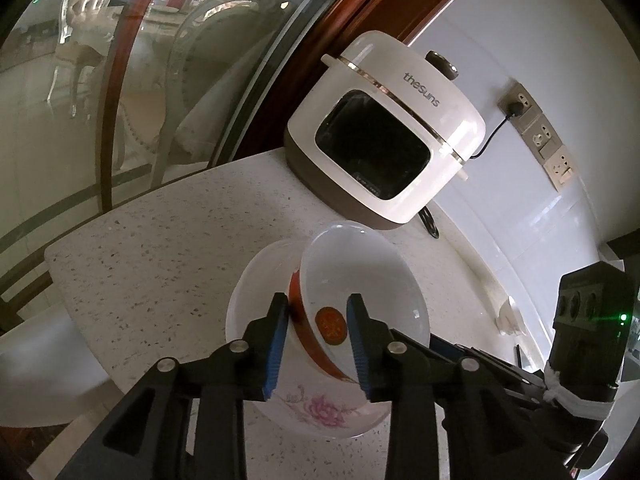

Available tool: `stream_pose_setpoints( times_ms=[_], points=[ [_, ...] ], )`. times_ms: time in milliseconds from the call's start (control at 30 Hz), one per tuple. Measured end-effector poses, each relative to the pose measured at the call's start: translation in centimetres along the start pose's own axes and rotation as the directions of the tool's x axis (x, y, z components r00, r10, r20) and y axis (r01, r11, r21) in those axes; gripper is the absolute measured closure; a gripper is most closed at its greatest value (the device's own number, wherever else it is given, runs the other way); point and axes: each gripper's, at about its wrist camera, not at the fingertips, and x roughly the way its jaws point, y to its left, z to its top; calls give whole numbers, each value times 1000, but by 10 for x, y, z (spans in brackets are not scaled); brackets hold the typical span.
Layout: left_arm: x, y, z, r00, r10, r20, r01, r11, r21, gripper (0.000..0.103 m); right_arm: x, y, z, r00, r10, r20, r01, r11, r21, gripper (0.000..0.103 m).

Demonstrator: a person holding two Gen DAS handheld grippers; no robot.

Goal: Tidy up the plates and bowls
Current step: 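Lower the bowl onto the plates and open both grippers, then move both grippers back to the white bowls beside the stove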

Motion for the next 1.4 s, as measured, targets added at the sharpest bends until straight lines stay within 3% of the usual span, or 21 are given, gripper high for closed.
stream_pose_setpoints(
  times_ms=[33,100,300,467,600,767,867,933,1000,1133,1200,1233,1400],
  points=[
    [0,-1,0,1000,3,0,-3,1000,2,62,0,0,0,1000,1,4,-1,1000,0,57],
    [-2,-1,-1,1000,14,10,-14,1000,8,51,-2,-1,-1,1000,-5,13,5,1000,1,42],
    [-10,-5,-1,996,71,62,-73,997,38,46,-14,-15,-5,998,-26,66,23,998,52,33],
    [-22,-25,-4,971,175,162,-196,972,127,34,-30,-28,-12,987,-106,121,95,991,92,25],
    [-28,-47,-9,947,232,223,-279,936,213,26,-42,-37,-21,973,-178,149,161,980,119,22],
    [-31,-70,-18,916,271,296,-353,894,276,21,-57,-46,-30,937,-299,181,276,951,139,20],
    [-32,-83,-24,884,315,345,-419,860,291,18,-68,-50,-38,903,-376,207,352,925,145,18],
    [-32,-91,-27,874,321,365,-437,846,304,18,-80,-57,-46,875,-430,222,403,901,160,16],
    [-32,-97,-27,878,300,372,-425,846,321,17,-85,-61,-51,847,-479,229,450,877,172,14],
    [-32,-112,-36,887,242,394,-397,835,382,9,-95,-74,-61,759,-612,222,581,791,193,11],
    [-32,-120,-41,897,205,391,-368,837,406,3,-102,-80,-67,717,-661,222,626,750,212,9],
    [-32,-124,-44,906,174,386,-341,841,421,1,-104,-83,-69,706,-672,221,637,740,217,9],
    [-23,-145,-58,933,90,347,-264,829,494,1,-119,-109,-86,730,-664,164,615,742,268,9]
  ],
)
